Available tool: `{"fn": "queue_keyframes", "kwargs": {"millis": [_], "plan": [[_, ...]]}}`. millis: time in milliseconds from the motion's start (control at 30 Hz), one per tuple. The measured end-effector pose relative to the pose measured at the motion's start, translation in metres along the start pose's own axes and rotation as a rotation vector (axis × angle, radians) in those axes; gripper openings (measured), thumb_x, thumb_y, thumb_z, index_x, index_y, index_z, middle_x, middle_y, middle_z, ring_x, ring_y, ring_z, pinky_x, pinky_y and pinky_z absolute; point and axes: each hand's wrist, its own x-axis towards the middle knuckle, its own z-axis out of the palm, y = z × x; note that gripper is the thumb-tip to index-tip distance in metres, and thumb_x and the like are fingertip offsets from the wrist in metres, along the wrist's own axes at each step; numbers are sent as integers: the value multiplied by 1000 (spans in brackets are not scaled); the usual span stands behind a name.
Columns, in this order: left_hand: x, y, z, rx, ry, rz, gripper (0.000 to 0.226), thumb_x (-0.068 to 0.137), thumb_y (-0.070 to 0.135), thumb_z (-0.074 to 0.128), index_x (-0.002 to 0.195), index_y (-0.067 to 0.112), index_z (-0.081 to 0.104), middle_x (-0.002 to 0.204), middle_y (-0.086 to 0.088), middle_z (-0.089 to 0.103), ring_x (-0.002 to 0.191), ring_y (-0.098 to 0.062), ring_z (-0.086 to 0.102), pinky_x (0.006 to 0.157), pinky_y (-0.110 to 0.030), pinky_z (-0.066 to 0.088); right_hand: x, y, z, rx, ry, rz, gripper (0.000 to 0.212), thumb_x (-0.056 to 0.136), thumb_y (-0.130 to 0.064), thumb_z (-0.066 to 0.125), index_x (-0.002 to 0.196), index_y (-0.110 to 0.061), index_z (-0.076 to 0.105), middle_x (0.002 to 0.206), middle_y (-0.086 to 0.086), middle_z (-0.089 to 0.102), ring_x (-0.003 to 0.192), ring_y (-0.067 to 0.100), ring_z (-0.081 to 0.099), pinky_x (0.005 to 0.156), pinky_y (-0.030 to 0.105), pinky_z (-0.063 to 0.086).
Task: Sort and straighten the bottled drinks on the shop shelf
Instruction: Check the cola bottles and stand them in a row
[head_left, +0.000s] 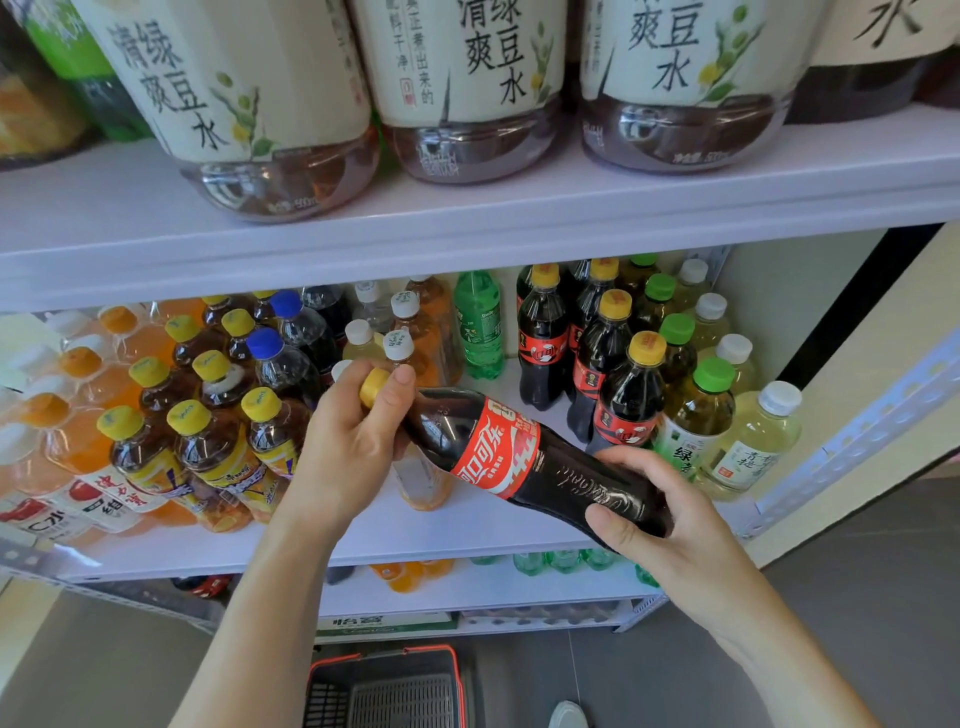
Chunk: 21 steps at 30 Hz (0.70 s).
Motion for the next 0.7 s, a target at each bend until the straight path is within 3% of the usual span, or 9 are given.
{"fn": "queue_keyframes", "kwargs": {"millis": [100,200,300,400,533,700], "plan": [[0,4,-2,156,8,127,25,91,46,55,88,21,54,58,11,54,50,-6,48,47,-20,41,7,2,3,-309,-38,16,42,86,-52,63,125,-42,51,119,-16,59,111,1,55,89,29,51],[-4,7,0,517,2,325,18,94,50,52,92,33,51,64,13,58,56,-8,56,50,-26,40,13,-1,3,-538,207,-129,35,89,-34,64,123,-29,57,113,-11,56,104,6,54,84,30,50],[-5,7,10,769,-9,468,31,96,46,51,101,15,55,59,9,51,53,-21,58,46,-29,36,23,-10,-12,-637,422,-306,30,85,-20,69,114,-23,60,101,-7,57,90,7,53,72,17,40],[1,-1,20,821,-32,497,35,98,41,50,104,7,56,64,6,49,55,-32,58,50,-27,31,39,-19,-32,-746,557,-365,39,83,-17,71,119,-17,58,104,2,57,94,19,55,77,21,37],[16,-7,39,833,-131,538,29,95,26,61,110,2,54,75,-8,59,59,-36,59,50,-30,36,62,-26,-40,-862,543,-365,47,79,-16,75,123,-6,59,107,18,62,99,38,57,83,37,44],[45,-15,71,905,-187,521,32,100,29,53,118,3,49,91,-13,60,73,-37,60,55,-37,43,79,-23,-39,-905,439,-302,57,86,-25,71,138,-13,50,111,15,64,100,37,58,76,40,48]]}}
